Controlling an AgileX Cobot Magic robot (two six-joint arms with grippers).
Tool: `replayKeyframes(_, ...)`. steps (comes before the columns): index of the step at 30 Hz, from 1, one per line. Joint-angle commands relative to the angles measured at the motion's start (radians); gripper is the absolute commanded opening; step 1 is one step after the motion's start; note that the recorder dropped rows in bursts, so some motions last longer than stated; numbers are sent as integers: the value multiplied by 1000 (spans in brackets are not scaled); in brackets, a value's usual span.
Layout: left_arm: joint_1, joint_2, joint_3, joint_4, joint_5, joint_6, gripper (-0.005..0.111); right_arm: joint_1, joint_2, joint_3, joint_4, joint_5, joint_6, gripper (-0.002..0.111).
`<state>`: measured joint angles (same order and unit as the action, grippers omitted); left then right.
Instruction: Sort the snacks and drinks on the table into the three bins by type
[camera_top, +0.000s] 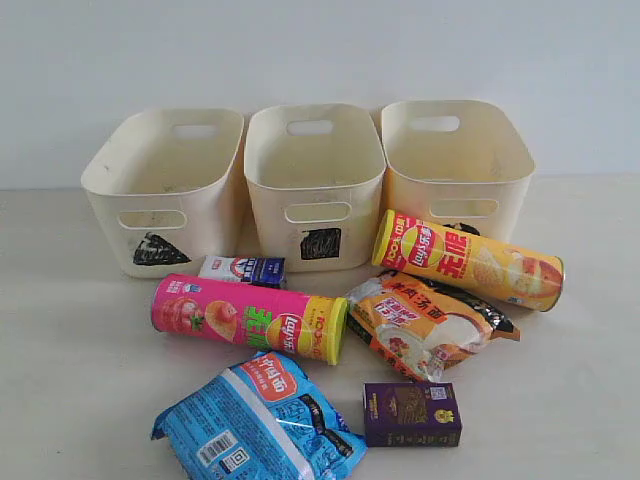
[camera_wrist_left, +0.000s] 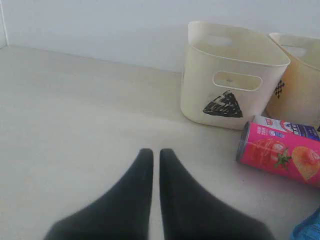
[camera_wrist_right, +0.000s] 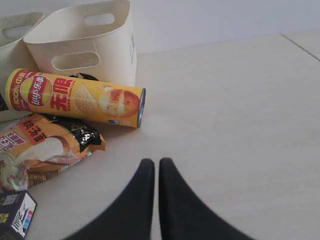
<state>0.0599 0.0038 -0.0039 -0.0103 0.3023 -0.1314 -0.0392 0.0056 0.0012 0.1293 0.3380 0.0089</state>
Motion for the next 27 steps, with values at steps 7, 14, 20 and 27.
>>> replayKeyframes(7, 1, -4, 4, -8, -4, 1, 4, 1, -6, -1, -6, -8, -2, 1)
replayKeyframes(14, 1, -4, 4, -8, -4, 1, 4, 1, -6, -1, -8, -146, -9, 1)
replayKeyframes(20, -3, -4, 4, -8, -4, 1, 4, 1, -6, -1, -8, -277, -15, 1)
replayKeyframes(27, -24, -4, 4, -8, -6, 1, 4, 1, -6, -1, 95, -815, 278, 1)
